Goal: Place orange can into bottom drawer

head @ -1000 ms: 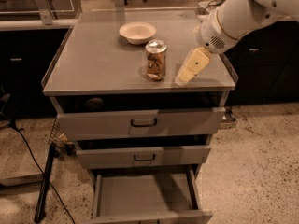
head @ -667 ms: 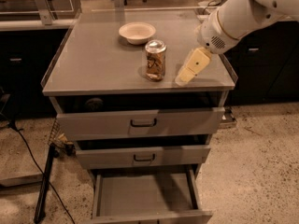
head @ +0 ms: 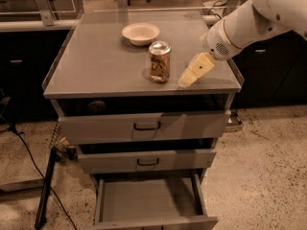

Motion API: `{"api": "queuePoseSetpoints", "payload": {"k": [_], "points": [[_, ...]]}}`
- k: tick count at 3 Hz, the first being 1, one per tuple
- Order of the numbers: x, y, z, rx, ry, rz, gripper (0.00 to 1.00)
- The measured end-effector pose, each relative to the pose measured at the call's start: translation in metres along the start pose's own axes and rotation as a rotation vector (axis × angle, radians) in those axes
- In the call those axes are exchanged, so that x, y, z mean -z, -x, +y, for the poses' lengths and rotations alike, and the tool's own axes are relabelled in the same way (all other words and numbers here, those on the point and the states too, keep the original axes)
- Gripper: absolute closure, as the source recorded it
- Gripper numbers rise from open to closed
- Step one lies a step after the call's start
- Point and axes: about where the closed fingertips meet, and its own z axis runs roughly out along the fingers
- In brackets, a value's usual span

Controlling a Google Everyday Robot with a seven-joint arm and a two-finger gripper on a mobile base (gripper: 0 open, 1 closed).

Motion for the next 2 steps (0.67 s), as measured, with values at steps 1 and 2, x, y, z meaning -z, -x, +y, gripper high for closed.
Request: {"api": "queuePoseSetpoints", "payload": {"k": [1,2], "points": [[-0.011,0.007,-0.01,-0.021,0.001,-0.049,0.0],[-0.018,0.028,-0.009,-0.005,0.026,-0.106,0.0]]}}
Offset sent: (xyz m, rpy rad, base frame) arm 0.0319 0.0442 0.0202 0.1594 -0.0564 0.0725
